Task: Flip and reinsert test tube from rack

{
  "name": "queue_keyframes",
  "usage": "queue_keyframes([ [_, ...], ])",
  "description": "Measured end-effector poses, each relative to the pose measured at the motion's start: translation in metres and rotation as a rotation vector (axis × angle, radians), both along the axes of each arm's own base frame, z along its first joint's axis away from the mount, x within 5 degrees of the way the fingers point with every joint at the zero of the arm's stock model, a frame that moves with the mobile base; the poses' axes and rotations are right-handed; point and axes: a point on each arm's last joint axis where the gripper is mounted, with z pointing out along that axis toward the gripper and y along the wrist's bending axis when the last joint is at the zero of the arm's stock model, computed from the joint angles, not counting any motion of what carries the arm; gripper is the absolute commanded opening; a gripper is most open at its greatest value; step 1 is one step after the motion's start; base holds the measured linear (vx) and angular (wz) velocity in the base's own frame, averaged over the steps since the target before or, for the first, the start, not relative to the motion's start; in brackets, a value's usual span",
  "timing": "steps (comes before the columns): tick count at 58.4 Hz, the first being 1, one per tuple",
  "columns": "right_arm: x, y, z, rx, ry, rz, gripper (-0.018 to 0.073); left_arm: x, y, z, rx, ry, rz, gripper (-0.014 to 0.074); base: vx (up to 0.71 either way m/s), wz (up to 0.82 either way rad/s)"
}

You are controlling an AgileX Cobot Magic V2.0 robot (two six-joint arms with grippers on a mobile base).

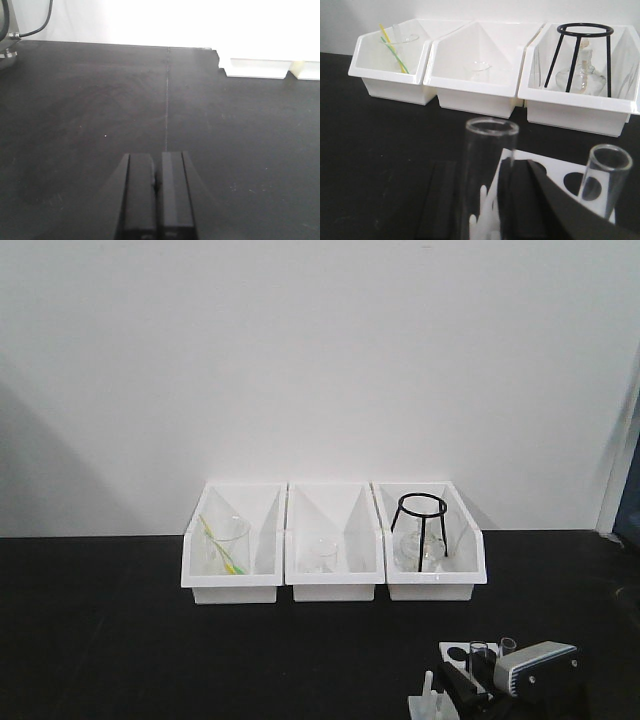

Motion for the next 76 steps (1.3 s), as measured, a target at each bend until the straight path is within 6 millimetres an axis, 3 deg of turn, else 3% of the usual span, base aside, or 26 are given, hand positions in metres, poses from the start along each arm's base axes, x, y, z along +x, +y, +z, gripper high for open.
queue_keyframes([
  [11, -0.001, 0.001, 0.005, 0.004, 0.0, 0.009, 0.0043, 0.0, 0.0, 0.0, 0.0, 0.0, 0.0, -0.0006, 0.0, 0.0],
  [20, -0.006, -0.001, 0.031, 0.021, -0.07, 0.006, -0.0013, 0.0, 0.0, 0.0, 0.0, 0.0, 0.0, -0.0006, 0.0, 0.0],
  [39, -0.029, -0.01, 0.089, 0.013, -0.123, -0.027, -0.0012, 0.0, 0.0, 0.0, 0.0, 0.0, 0.0, -0.0006, 0.0, 0.0],
  [62, -0.024, -0.014, 0.162, 0.012, -0.12, -0.09, -0.0009, 0.0, 0.0, 0.0, 0.0, 0.0, 0.0, -0.0006, 0.0, 0.0],
  [67, -0.022, -0.014, 0.169, -0.063, -0.113, -0.08, -0.0009, 0.0, 0.0, 0.0, 0.0, 0.0, 0.0, -0.0006, 0.0, 0.0],
  [76, -0.019, -0.014, 0.179, -0.372, -0.152, -0.02, -0.0009, 0.0, 0.0, 0.0, 0.0, 0.0, 0.0, -0.0006, 0.0, 0.0],
])
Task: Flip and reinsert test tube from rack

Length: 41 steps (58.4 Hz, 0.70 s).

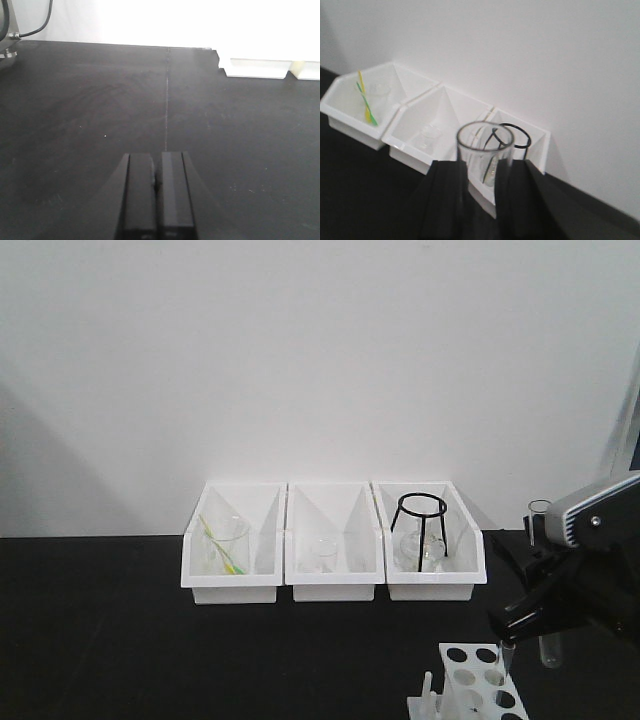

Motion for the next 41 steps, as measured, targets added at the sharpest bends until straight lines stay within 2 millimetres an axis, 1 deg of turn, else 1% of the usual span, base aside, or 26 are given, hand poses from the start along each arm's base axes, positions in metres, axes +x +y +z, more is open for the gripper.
queue_keyframes([
  [9, 0.0024, -0.0034, 0.0082, -0.301, -0.042, 0.021, -0.0009, 0.0, 0.0, 0.0, 0.0, 0.0, 0.0, -0.0006, 0.0, 0.0],
  [14, 0.0028, -0.0047, 0.0095, -0.513, -0.089, 0.054, -0.0009, 0.0, 0.0, 0.0, 0.0, 0.0, 0.0, -0.0006, 0.0, 0.0],
  [22, 0.0029, -0.0047, 0.0098, -0.768, -0.16, 0.113, -0.0009, 0.0, 0.0, 0.0, 0.0, 0.0, 0.0, -0.0006, 0.0, 0.0],
  [24, 0.0031, -0.0047, 0.0095, -0.807, -0.169, 0.122, -0.0009, 0.0, 0.0, 0.0, 0.0, 0.0, 0.0, -0.0006, 0.0, 0.0],
  [34, 0.0037, -0.0058, 0.0089, -0.869, -0.176, 0.125, -0.0009, 0.0, 0.0, 0.0, 0.0, 0.0, 0.0, -0.0006, 0.0, 0.0],
  [38, 0.0039, -0.007, 0.0086, -0.823, -0.156, 0.102, -0.0009, 0.0, 0.0, 0.0, 0.0, 0.0, 0.0, -0.0006, 0.0, 0.0],
  [41, 0.004, -0.0078, 0.0084, -0.738, -0.127, 0.074, -0.0009, 0.0, 0.0, 0.0, 0.0, 0.0, 0.0, -0.0006, 0.0, 0.0],
])
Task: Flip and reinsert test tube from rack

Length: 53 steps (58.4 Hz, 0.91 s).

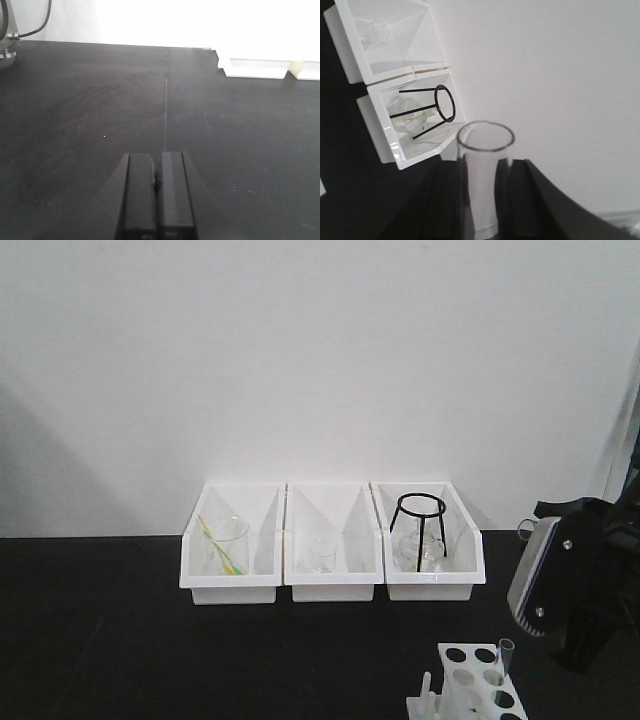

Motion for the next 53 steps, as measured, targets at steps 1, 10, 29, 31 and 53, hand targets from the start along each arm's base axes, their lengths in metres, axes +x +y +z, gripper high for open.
queue_keyframes([
  [1, 0.0, 0.0, 0.0, 0.034, 0.008, -0.011, -0.0009, 0.0, 0.0, 0.0, 0.0, 0.0, 0.0, -0.0006, 0.0, 0.0],
  [10, 0.0, -0.001, -0.001, 0.354, 0.078, -0.099, -0.0009, 0.0, 0.0, 0.0, 0.0, 0.0, 0.0, -0.0006, 0.0, 0.0],
  [29, 0.0, 0.0, -0.002, 0.918, 0.198, -0.25, -0.0009, 0.0, 0.0, 0.0, 0.0, 0.0, 0.0, -0.0006, 0.0, 0.0],
  [31, 0.0, 0.0, -0.002, 0.956, 0.205, -0.26, -0.0009, 0.0, 0.0, 0.0, 0.0, 0.0, 0.0, -0.0006, 0.0, 0.0],
  [53, 0.001, -0.024, -0.003, 1.253, 0.198, -0.097, -0.0009, 0.0, 0.0, 0.0, 0.0, 0.0, 0.0, -0.0006, 0.0, 0.0],
])
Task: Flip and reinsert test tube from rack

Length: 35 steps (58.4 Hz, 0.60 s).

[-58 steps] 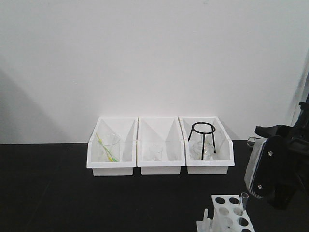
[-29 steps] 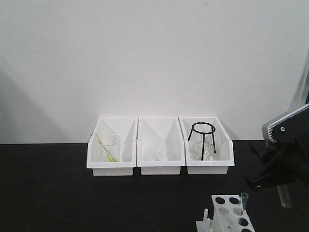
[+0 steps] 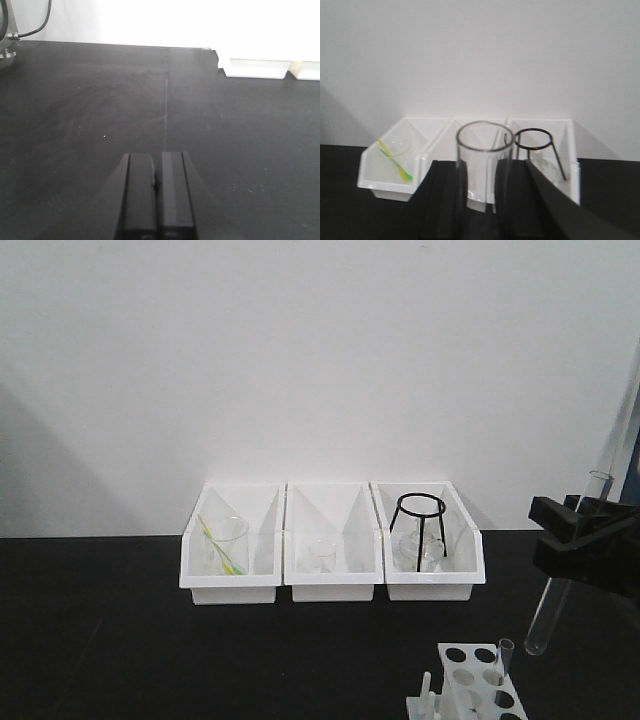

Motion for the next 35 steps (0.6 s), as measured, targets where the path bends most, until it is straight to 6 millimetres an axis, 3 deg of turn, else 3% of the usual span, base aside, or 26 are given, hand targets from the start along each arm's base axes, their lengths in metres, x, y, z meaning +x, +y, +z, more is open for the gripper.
queue_keyframes([
  [13, -0.013, -0.001, -0.037, -0.13, -0.044, 0.076, -0.0009, 0.0, 0.0, 0.0, 0.0, 0.0, 0.0, -0.0006, 0.0, 0.0],
  [24, -0.014, 0.018, -0.043, -0.16, -0.085, 0.114, -0.0009, 0.0, 0.0, 0.0, 0.0, 0.0, 0.0, -0.0006, 0.0, 0.0],
  [35, -0.001, 0.033, -0.057, -0.158, -0.077, 0.074, -0.0009, 0.0, 0.0, 0.0, 0.0, 0.0, 0.0, -0.0006, 0.0, 0.0],
])
